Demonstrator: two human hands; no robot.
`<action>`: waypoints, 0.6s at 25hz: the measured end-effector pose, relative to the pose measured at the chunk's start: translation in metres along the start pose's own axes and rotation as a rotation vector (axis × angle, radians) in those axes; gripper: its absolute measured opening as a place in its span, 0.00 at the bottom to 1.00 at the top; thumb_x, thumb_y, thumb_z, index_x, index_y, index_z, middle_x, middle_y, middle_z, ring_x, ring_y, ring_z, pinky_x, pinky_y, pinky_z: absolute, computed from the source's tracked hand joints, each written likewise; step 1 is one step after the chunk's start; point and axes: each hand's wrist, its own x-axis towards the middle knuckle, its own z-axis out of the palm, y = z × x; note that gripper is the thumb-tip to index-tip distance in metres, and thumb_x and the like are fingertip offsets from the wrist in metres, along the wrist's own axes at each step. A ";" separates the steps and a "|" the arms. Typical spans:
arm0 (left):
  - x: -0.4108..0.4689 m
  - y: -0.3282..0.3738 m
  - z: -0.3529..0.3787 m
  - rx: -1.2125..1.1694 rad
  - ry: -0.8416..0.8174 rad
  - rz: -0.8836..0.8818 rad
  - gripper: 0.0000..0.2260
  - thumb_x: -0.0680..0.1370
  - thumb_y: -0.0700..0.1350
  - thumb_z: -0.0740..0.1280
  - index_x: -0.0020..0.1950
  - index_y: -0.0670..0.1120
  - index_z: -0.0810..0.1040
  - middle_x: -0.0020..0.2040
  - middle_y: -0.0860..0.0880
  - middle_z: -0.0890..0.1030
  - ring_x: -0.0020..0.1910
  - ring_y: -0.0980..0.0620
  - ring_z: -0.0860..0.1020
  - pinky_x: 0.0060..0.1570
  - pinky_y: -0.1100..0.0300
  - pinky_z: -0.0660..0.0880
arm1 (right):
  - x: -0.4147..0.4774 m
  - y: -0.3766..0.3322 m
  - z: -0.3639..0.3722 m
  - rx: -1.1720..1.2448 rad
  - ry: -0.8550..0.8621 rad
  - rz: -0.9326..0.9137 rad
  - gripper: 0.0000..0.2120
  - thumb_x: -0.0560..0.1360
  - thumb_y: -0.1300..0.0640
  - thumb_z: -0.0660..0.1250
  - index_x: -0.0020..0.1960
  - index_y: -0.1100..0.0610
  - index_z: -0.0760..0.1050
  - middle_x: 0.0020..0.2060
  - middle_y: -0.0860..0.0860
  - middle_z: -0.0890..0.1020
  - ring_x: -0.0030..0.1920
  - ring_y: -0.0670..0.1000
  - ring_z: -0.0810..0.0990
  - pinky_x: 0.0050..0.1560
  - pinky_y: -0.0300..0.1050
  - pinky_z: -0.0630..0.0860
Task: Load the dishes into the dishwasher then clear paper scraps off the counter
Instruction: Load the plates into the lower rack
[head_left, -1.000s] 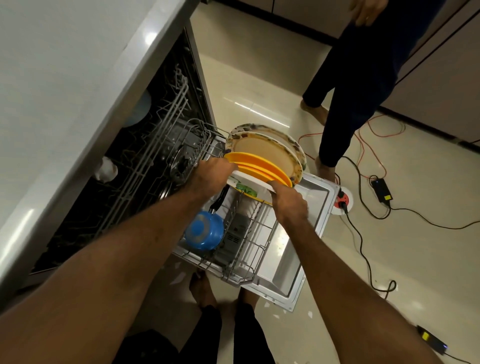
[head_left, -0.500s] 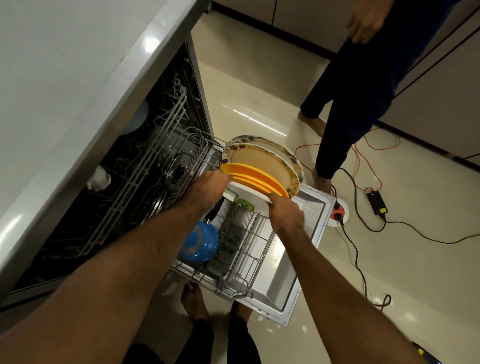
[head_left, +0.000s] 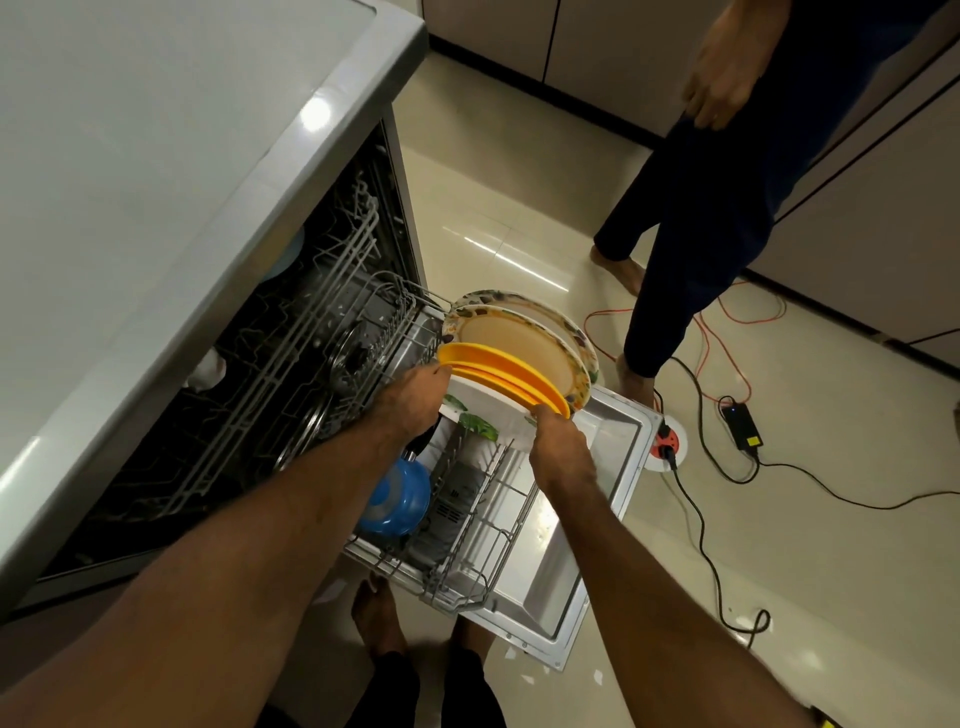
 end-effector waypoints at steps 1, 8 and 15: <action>-0.003 0.000 -0.002 0.008 -0.003 0.006 0.24 0.78 0.37 0.68 0.73 0.46 0.69 0.65 0.46 0.77 0.60 0.48 0.78 0.60 0.50 0.80 | -0.003 -0.001 -0.003 -0.014 -0.003 -0.003 0.18 0.84 0.61 0.64 0.73 0.54 0.69 0.59 0.56 0.81 0.55 0.57 0.83 0.55 0.55 0.83; -0.039 0.013 -0.026 0.049 0.002 0.038 0.27 0.78 0.42 0.66 0.77 0.45 0.66 0.69 0.45 0.75 0.65 0.45 0.76 0.64 0.47 0.77 | -0.030 -0.017 -0.028 -0.166 0.048 -0.134 0.21 0.86 0.47 0.62 0.75 0.55 0.69 0.65 0.55 0.80 0.62 0.58 0.81 0.59 0.54 0.81; -0.096 0.016 -0.063 0.089 -0.014 0.088 0.29 0.79 0.46 0.69 0.78 0.47 0.63 0.76 0.46 0.68 0.73 0.46 0.69 0.73 0.47 0.69 | -0.062 -0.043 -0.051 -0.216 0.040 -0.326 0.39 0.84 0.34 0.53 0.86 0.54 0.47 0.85 0.55 0.53 0.84 0.57 0.52 0.83 0.59 0.55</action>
